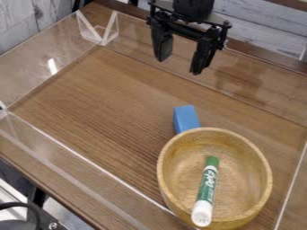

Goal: Remove the green marker from inside the brown bowl and put it on the table

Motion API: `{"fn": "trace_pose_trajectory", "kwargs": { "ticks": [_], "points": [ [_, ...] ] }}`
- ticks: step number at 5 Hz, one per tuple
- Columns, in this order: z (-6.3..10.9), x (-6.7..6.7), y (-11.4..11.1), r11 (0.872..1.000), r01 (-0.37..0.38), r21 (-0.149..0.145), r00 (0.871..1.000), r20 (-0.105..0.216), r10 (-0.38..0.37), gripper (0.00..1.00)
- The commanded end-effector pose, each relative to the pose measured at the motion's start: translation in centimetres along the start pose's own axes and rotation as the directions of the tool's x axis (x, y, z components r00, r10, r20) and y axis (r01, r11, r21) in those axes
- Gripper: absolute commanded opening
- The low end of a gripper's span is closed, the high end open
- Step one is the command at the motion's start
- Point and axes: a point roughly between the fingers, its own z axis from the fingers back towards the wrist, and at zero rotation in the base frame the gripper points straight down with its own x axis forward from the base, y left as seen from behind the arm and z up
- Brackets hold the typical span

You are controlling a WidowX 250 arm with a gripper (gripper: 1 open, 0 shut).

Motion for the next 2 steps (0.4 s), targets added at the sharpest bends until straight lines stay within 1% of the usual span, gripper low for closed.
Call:
{"fn": "trace_pose_trajectory", "kwargs": {
  "ticks": [1, 2],
  "points": [
    [-0.6, -0.6, -0.7, 1.0, -0.009, -0.002, 1.0, -0.014, 0.009, 1.0],
    [-1.0, -2.0, -2.8, 1.0, -0.028, -0.013, 1.0, -0.014, 0.028, 1.0]
  ]
}}
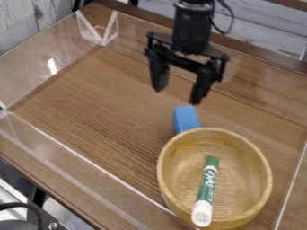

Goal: Remove the green marker from inside the brown bowl and put it on the table

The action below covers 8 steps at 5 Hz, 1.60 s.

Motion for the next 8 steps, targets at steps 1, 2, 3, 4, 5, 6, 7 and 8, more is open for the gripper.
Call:
{"fn": "trace_pose_trajectory", "kwargs": {
  "ticks": [1, 2, 3, 4, 5, 6, 7, 8],
  "points": [
    [1.6, -1.1, -2.1, 1.0, -0.012, -0.014, 0.997, 0.077, 0.013, 1.0],
    [1.3, -1.9, -3.6, 1.0, -0.018, -0.016, 0.997, 0.078, 0.019, 1.0],
    [0.7, -2.6, -5.2, 0.999, -0.019, -0.026, 0.996, 0.088, 0.022, 1.0],
    [0.1, -3.2, -6.5, 0.999, -0.018, -0.036, 0.994, 0.108, 0.022, 1.0],
    [-0.7, -3.7, -7.3, 0.999, -0.016, -0.042, 0.992, 0.122, 0.022, 1.0],
    [-1.3, -3.8, -7.8, 0.999, -0.017, -0.05, 0.991, 0.135, 0.023, 1.0],
    [-1.9, -3.8, -8.0, 0.999, -0.017, -0.052, 0.99, 0.137, 0.024, 1.0],
    [-2.4, -3.7, -8.2, 0.999, -0.015, -0.052, 0.99, 0.138, 0.022, 1.0]
  ]
}}
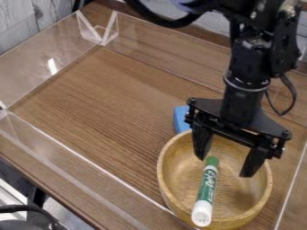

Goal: Remove the green marker from inside the brown bowl and put it on the table

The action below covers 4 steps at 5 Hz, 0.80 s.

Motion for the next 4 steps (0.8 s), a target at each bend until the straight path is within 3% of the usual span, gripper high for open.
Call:
{"fn": "trace_pose_trajectory", "kwargs": {
  "ticks": [1, 4],
  "points": [
    [0.4, 0.3, -0.5, 1.0, 0.011, -0.016, 0.999, 0.037, -0.01, 1.0],
    [-0.8, 0.5, -0.8, 0.999, 0.028, -0.017, 0.997, 0.07, -0.027, 1.0]
  ]
}}
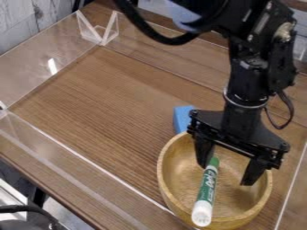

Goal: Remove the green marker from inside the brown bowl and put it on the table

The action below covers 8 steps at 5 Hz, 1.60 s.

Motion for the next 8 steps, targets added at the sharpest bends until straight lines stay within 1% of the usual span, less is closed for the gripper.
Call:
{"fn": "trace_pose_trajectory", "kwargs": {
  "ticks": [1, 4, 6, 8],
  "points": [
    [0.4, 0.4, -0.5, 1.0, 0.015, -0.012, 0.999, 0.04, -0.015, 1.0],
    [0.3, 0.5, -0.5, 1.0, 0.018, -0.007, 0.997, 0.072, -0.017, 1.0],
    [0.6, 0.7, -0.5, 1.0, 0.019, -0.01, 0.996, 0.092, -0.018, 1.0],
    [-0.8, 0.0, -0.7, 0.999, 0.032, -0.014, 0.996, 0.089, -0.031, 1.0]
  ]
}}
